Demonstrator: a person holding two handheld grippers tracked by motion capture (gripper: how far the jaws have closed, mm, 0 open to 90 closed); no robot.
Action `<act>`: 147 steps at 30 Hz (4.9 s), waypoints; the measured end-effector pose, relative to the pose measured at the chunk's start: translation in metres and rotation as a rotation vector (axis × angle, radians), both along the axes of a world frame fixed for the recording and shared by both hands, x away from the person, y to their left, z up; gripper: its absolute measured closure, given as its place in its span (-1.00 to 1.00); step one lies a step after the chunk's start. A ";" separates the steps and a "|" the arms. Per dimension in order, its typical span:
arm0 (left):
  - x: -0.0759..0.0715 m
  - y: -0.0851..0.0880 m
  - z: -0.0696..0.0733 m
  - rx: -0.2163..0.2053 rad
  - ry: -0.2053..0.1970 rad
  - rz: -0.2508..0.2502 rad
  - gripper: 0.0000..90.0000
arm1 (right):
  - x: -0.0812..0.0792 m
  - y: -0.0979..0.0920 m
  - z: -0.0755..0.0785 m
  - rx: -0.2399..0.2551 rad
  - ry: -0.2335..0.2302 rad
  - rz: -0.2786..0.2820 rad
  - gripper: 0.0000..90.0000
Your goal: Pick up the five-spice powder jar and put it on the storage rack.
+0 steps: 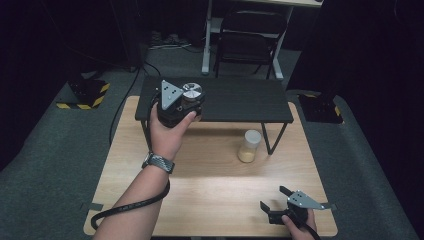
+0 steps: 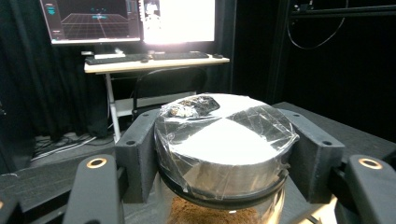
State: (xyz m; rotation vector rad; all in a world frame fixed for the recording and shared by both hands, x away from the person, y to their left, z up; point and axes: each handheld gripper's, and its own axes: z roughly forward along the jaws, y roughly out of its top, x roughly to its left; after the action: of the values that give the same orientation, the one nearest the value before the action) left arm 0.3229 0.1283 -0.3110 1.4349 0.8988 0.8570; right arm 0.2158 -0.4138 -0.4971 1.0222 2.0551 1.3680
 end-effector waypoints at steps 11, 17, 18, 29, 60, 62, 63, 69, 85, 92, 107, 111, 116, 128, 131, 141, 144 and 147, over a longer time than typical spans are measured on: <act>0.021 -0.003 0.005 -0.009 0.000 0.041 -0.22 | 0.000 -0.001 0.000 -0.007 -0.010 0.012 -0.99; 0.033 -0.005 0.004 -0.020 0.017 0.053 -0.22 | -0.001 0.000 0.000 -0.010 -0.013 0.012 -0.99; 0.034 -0.006 0.003 -0.019 0.019 0.054 -0.22 | -0.001 0.000 0.000 -0.011 -0.013 0.012 -0.99; 0.042 -0.012 -0.002 -0.014 0.030 0.065 -0.22 | -0.001 -0.001 0.000 -0.011 -0.013 0.019 -0.99; 0.050 -0.010 -0.005 -0.015 0.056 0.030 -0.25 | -0.001 -0.001 -0.001 -0.015 -0.017 0.021 -0.99; 0.051 -0.010 -0.002 -0.009 0.062 0.028 -0.24 | -0.002 0.000 -0.001 -0.014 -0.021 0.019 -0.99; 0.051 -0.010 -0.001 -0.005 0.062 0.027 -0.24 | -0.002 0.000 -0.001 -0.014 -0.022 0.017 -0.99; 0.051 -0.009 -0.001 -0.005 0.071 0.020 -0.51 | -0.002 0.000 -0.001 -0.014 -0.019 0.018 -0.99; 0.036 0.001 -0.008 -0.030 0.044 0.001 -0.99 | -0.002 -0.001 -0.001 -0.008 -0.017 0.014 -0.99; 0.023 0.007 -0.011 -0.011 0.032 -0.014 -0.99 | -0.003 0.000 -0.001 -0.011 -0.018 0.010 -0.99; -0.013 0.022 -0.033 -0.001 0.006 -0.031 -0.99 | -0.003 0.001 -0.001 -0.015 -0.020 0.006 -0.99; -0.023 0.026 -0.045 0.007 -0.001 -0.037 -0.99 | -0.003 0.001 -0.001 -0.017 -0.020 0.007 -0.99; -0.036 0.031 -0.060 0.005 -0.015 -0.054 -0.99 | -0.003 0.002 0.000 -0.021 -0.020 0.009 -0.99; -0.065 0.038 -0.099 0.005 -0.021 -0.092 -0.99 | -0.003 0.002 0.000 -0.028 -0.022 0.011 -0.99; -0.072 0.039 -0.110 0.006 -0.023 -0.097 -0.99 | -0.003 0.002 0.000 -0.028 -0.023 0.012 -0.99; -0.092 0.048 -0.140 -0.009 -0.003 -0.110 -0.99 | -0.003 0.003 0.000 -0.032 -0.024 0.013 -0.99; -0.096 0.050 -0.149 -0.006 0.014 -0.111 -0.99 | -0.003 0.003 0.000 -0.035 -0.027 0.015 -0.99; -0.100 0.052 -0.156 -0.006 0.030 -0.112 -0.99 | -0.003 0.003 0.000 -0.036 -0.025 0.015 -0.99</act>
State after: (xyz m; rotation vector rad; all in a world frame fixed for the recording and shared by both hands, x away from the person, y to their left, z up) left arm 0.2233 0.1806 -0.4674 1.4818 0.8343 0.7509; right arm 0.2125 -0.4103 -0.4968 0.9716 2.0661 1.3394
